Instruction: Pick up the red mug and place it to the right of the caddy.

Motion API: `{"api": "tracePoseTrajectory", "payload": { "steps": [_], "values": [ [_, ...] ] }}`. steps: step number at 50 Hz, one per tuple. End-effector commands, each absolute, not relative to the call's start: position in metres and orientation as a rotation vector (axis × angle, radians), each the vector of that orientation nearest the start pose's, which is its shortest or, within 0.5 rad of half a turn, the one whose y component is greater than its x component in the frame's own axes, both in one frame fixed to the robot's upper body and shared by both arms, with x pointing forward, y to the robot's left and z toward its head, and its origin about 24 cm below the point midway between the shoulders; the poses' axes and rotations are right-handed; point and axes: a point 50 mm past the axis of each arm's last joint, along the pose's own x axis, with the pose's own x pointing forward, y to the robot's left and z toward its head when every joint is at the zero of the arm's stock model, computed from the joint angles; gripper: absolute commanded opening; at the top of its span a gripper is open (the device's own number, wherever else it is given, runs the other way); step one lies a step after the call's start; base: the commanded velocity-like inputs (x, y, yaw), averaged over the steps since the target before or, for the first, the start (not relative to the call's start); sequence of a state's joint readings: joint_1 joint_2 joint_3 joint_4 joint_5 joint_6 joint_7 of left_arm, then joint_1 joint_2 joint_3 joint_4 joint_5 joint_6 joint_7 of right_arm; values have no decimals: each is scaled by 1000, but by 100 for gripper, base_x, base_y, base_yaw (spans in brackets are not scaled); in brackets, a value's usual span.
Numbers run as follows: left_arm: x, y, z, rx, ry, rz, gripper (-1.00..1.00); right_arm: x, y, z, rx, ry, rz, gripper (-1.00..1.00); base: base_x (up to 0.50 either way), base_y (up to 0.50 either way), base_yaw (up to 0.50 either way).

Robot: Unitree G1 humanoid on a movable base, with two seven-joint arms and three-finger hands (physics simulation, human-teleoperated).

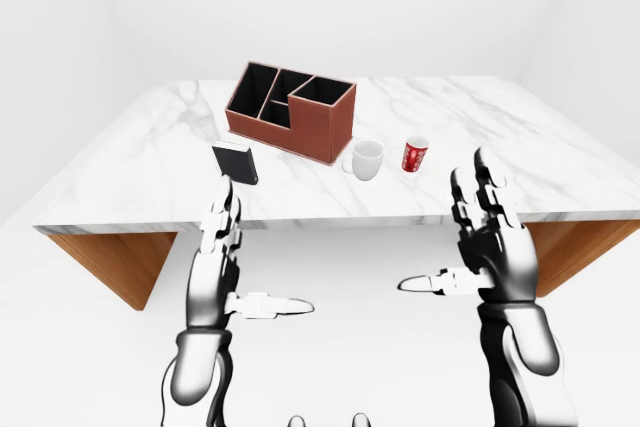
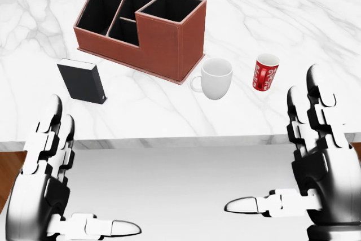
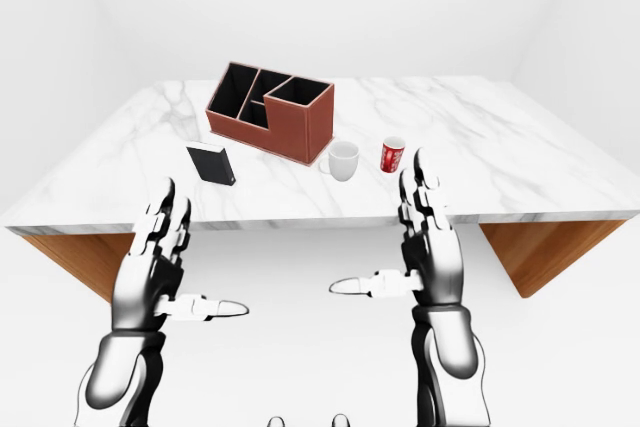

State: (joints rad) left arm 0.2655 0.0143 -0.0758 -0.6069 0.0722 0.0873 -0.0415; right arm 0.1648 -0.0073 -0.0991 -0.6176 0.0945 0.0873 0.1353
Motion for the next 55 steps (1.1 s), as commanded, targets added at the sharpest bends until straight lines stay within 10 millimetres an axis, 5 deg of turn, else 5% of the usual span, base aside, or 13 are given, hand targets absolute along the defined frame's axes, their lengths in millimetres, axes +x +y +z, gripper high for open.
{"api": "tracePoseTrajectory", "payload": {
  "steps": [1,25,55],
  "values": [
    [178,147,138,94,-345,-24,100,190,-174,158,7,-468,29,100,0,0,0],
    [142,148,176,120,-497,-6,100,163,-179,197,8,-668,35,100,0,0,0],
    [140,149,175,127,-481,1,100,160,-184,201,38,-698,29,100,22,-2,0]
  ]
}}
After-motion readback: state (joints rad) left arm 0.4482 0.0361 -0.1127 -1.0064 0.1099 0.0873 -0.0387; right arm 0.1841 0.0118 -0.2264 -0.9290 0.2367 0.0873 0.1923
